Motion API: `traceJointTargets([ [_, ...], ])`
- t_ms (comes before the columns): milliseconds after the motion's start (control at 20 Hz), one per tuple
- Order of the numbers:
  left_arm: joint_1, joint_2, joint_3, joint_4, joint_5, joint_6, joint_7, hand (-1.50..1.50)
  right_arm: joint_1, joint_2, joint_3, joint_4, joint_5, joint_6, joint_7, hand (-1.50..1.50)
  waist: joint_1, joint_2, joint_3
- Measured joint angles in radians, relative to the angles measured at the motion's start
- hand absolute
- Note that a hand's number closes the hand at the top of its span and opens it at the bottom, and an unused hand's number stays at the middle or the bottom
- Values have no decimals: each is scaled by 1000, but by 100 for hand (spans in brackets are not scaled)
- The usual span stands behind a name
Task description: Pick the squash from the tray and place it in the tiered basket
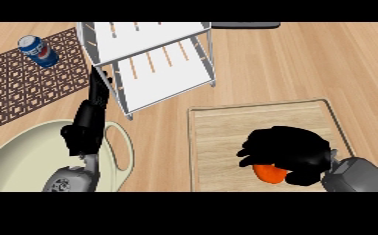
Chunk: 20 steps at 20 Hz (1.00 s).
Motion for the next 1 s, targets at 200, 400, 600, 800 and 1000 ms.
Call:
traceJointTargets([
  [200,-2,-7,4,6,-5,-2,-5,0,15,36,-11,24,35,-94,-54,150,1,-3,-2],
  [400,4,-2,9,2,-3,-22,-8,0,29,73,-18,34,91,-195,-103,150,0,-6,-5],
  [600,7,1,14,-2,0,-29,-3,0,15,166,1,26,183,-147,84,150,-5,-11,-13],
  [800,19,4,21,-6,-1,-24,-1,0,17,262,16,22,303,-46,374,150,-21,-22,-22],
  [1000,20,5,22,-11,1,-24,5,0,3,407,43,19,429,34,660,150,-21,-22,-22],
])
